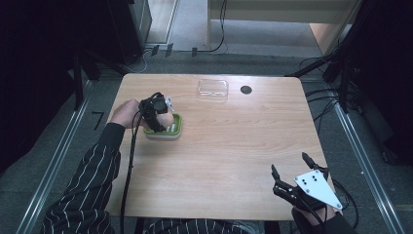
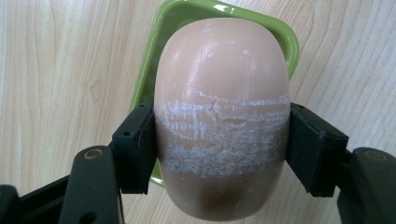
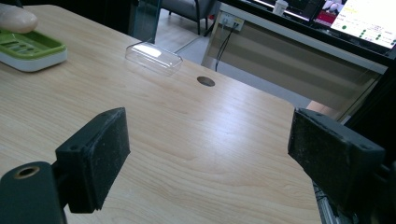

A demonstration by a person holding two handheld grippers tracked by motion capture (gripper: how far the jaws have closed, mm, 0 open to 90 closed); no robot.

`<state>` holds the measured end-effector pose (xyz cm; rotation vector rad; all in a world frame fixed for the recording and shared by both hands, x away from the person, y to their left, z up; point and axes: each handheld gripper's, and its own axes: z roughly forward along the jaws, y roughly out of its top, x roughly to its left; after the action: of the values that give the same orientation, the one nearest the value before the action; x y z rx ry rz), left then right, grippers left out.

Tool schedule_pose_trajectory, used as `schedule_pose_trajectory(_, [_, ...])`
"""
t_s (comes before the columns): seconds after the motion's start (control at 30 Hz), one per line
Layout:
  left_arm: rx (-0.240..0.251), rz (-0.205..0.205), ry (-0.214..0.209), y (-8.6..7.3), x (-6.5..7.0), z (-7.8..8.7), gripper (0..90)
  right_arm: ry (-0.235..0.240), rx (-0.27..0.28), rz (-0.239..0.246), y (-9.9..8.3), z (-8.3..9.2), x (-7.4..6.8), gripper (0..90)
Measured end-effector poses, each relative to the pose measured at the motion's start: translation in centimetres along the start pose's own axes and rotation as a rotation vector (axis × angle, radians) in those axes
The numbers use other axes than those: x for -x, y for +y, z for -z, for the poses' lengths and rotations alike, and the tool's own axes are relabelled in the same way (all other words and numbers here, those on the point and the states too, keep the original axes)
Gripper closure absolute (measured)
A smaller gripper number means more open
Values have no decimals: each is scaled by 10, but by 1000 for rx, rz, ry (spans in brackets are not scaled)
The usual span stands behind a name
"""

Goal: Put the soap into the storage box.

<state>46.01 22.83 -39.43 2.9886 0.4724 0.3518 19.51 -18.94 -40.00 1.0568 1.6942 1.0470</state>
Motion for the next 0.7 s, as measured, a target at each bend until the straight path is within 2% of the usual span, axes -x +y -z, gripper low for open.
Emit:
schedule_pose_trajectory(0.07, [-12,-12,2,1,-1,-2,337,-1,-1,1,0,0,0,134])
schedule_pose_trajectory(0.17, [2,-26,-5,2,-2,-5,337,-5,1,1,-1,1,0,134])
schedule_pose_trajectory(0.4, [-5,-57,-21,2,-4,-10,337,-5,0,3,-1,1,0,134])
schedule_pose_trajectory(0.7, [1,-56,-14,0,-8,-17,337,-7,-2,2,0,2,0,134])
